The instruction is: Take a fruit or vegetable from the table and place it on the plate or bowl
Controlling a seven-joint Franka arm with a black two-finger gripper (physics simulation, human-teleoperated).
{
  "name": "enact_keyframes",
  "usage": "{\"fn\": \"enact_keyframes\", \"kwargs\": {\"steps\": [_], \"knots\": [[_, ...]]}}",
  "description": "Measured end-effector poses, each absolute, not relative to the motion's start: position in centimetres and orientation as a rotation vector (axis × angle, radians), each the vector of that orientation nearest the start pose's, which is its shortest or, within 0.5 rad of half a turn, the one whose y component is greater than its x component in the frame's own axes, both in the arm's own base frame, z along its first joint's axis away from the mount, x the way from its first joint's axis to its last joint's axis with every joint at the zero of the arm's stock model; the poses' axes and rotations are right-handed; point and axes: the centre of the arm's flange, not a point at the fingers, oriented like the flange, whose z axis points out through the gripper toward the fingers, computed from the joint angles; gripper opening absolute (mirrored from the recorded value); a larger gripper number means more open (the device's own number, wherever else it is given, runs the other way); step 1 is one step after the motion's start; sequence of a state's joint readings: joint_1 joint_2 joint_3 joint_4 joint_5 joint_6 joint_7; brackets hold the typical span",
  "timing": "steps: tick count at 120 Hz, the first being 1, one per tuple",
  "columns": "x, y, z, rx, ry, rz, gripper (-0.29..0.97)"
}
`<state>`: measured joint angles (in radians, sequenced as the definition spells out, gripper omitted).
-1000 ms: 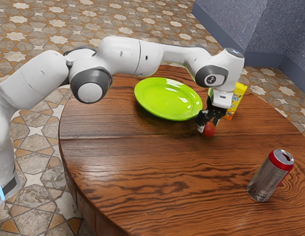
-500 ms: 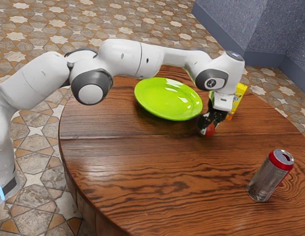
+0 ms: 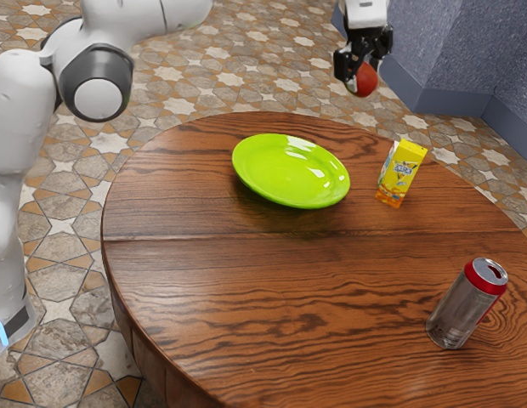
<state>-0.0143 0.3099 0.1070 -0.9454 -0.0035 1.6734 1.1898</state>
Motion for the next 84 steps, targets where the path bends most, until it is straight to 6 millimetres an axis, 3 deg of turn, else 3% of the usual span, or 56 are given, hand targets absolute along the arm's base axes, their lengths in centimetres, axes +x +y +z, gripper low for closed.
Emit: {"fn": "enact_keyframes", "kwargs": {"steps": [14, 25, 32, 42, 49, 73, 84], "knots": [[62.6, 5.5, 75.2, -2.418, 1.486, -0.437, 0.20], [62.9, 5.5, 74.3, -2.427, 1.512, -0.405, 0.20], [64.5, 6.0, 70.4, -2.468, 1.538, -0.318, 0.21], [67.6, 8.8, 62.8, -2.544, 1.539, -0.174, 0.18], [68.8, 10.4, 59.0, -2.578, 1.535, -0.111, 0.17], [70.5, 15.3, 52.1, -2.641, 1.503, -0.024, 0.18], [70.7, 16.4, 50.7, -2.653, 1.504, -0.018, 0.18]]}}
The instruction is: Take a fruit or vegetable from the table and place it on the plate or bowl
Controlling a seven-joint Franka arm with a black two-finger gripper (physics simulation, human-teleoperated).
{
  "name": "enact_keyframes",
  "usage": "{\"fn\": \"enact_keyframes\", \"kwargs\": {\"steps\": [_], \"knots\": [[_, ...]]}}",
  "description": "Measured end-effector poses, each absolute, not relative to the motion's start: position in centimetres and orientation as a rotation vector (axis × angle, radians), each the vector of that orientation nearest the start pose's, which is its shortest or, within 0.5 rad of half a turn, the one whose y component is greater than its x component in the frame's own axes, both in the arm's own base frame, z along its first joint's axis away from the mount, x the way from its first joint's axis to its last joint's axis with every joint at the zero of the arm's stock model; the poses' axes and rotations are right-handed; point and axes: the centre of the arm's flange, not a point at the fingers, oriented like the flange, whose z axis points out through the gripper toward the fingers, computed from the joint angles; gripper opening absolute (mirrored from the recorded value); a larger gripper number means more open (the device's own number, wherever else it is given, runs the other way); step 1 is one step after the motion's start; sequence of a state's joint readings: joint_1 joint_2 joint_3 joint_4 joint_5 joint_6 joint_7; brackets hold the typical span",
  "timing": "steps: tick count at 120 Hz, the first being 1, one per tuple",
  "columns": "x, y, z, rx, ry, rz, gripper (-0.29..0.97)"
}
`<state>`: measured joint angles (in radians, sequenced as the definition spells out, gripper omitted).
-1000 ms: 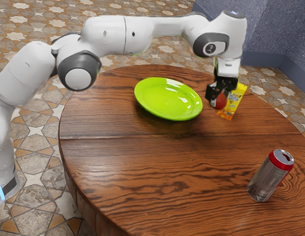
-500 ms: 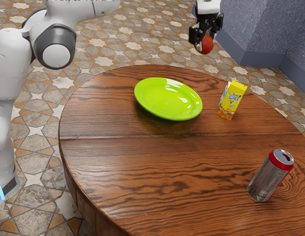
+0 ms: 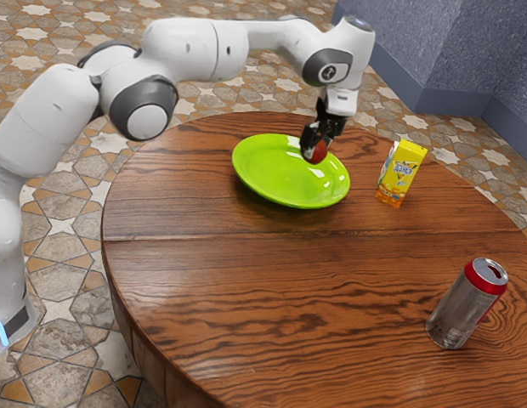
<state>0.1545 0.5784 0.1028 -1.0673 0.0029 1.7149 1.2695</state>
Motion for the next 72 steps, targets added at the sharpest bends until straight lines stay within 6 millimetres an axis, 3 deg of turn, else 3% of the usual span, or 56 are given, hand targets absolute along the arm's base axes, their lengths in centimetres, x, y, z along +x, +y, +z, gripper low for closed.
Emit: {"fn": "enact_keyframes", "kwargs": {"steps": [23, 32, 43, 64, 72], "knots": [[71.1, 16.4, 49.3, -2.657, 1.533, -0.023, 0.19], [71.0, 16.6, 49.1, -2.661, 1.535, -0.022, 0.39], [71.0, 16.8, 48.9, -2.667, 1.542, -0.018, 0.52], [71.0, 16.8, 48.6, -2.668, 1.555, -0.009, 0.63], [71.3, 15.3, 48.4, -2.658, 1.596, -0.015, 0.65]]}}
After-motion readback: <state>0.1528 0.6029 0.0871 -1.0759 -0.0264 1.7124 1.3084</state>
